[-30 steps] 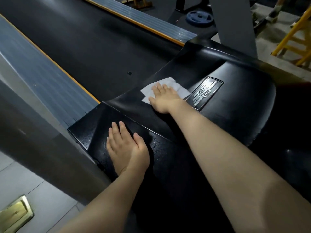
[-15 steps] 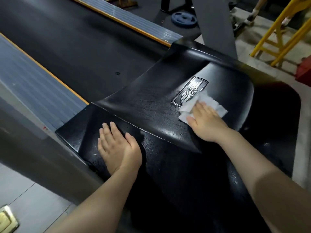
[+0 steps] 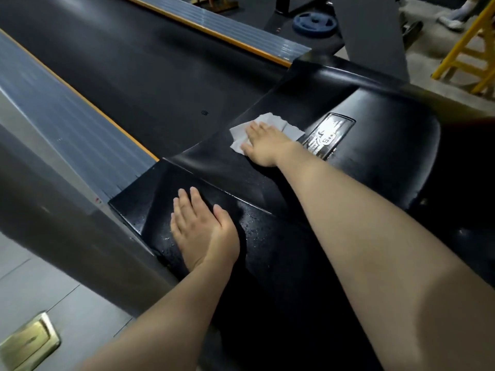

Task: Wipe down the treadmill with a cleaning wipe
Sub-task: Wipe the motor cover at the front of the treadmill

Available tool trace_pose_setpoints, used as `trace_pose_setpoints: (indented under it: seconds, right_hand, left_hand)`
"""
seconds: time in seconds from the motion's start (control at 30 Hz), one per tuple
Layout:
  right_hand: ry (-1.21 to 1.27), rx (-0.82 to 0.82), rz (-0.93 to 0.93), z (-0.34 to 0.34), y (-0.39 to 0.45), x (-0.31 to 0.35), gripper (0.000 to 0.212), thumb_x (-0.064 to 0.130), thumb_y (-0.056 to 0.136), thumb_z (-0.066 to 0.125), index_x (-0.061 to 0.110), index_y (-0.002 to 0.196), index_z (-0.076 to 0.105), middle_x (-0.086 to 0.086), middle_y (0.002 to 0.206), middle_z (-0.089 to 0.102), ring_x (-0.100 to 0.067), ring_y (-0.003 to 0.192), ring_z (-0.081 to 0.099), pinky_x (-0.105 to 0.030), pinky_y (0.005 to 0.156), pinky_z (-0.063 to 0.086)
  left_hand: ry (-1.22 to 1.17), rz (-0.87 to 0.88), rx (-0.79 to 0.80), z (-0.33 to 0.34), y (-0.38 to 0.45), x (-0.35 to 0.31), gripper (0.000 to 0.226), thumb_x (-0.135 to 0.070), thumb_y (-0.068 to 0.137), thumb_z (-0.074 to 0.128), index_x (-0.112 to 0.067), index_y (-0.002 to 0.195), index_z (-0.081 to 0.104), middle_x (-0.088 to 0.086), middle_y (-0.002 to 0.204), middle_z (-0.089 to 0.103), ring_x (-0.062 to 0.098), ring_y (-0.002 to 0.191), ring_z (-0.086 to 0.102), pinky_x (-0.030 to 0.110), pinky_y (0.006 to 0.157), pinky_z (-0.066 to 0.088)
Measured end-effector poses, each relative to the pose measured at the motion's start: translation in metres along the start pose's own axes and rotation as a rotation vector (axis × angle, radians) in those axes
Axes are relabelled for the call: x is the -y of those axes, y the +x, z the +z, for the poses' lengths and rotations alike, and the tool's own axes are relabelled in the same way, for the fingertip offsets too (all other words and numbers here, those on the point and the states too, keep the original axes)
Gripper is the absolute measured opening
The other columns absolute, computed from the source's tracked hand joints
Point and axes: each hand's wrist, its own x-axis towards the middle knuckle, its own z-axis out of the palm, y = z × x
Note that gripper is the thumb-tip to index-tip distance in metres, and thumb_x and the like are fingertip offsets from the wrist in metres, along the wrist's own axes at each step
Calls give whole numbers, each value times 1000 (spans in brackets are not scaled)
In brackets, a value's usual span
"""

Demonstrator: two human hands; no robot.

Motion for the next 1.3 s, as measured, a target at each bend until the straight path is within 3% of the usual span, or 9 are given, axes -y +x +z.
trace_pose_setpoints:
  seconds: [0.1,0.2,0.5,0.6,0.77,0.97,1.1,1.17,1.3]
  right_hand:
    - [26,-46,156,-3,-49,-51,62,36,102,26,3,153,16,-13,162,13,-27,148,12,-38,119,11]
    - [51,-41,251,4,-105,-90,63,37,102,21,7,156,7,-8,164,0,-22,150,2,-38,120,3]
    - [107,-123,555,29,-237,-134,60,31,103,21,3,155,9,-10,164,0,-23,151,1,-39,122,5]
    - [262,-260,647,47,-267,-131,59,28,102,24,1,154,12,-13,163,4,-24,151,5,-40,123,7]
    - [415,-472,655,102,-331,-116,67,42,94,12,3,148,26,-12,157,25,-25,146,20,-44,119,24]
    - [437,-409,781,87,-321,-139,60,31,102,22,-5,149,22,-19,160,16,-27,148,13,-41,121,15]
    - [334,-415,502,63,-282,-133,60,31,104,25,-3,152,16,-18,162,10,-24,151,7,-33,122,3]
    - [394,-430,491,64,-277,-149,61,33,104,28,3,155,10,-10,164,4,-18,151,0,-31,122,-1]
    - [572,-394,787,87,-311,-190,65,40,103,18,6,156,2,-7,164,-5,-18,151,-3,-37,123,3]
  left_hand:
    - [-14,1,-5,1,-1,-1,71,-39,89,22,-13,154,24,7,164,17,21,151,11,38,121,4]
    - [-25,-7,4,1,0,-1,60,-33,98,31,-12,154,25,8,163,17,22,151,11,39,121,5]
    - [-65,0,16,-4,-2,-2,57,-26,101,37,-9,154,24,11,163,15,24,151,9,42,122,3]
    - [-69,41,4,-3,-4,-2,55,-24,101,35,-9,153,27,12,163,17,26,151,11,44,121,3]
    - [-108,238,-47,-9,-10,-8,53,-17,95,40,-5,147,36,15,157,31,33,147,22,52,118,13]
    - [-151,773,82,-5,-69,-88,56,-32,92,38,-2,137,50,19,148,46,37,139,37,50,115,25]
    - [-136,1062,200,12,-115,-145,56,-37,91,34,-8,135,54,11,146,50,29,140,40,44,118,23]
    - [-63,1119,238,20,-120,-161,61,-40,91,27,-9,139,50,10,150,46,26,143,35,41,120,19]
    - [100,1091,330,32,-123,-166,59,-40,101,30,-12,152,30,4,162,23,19,151,14,35,123,10]
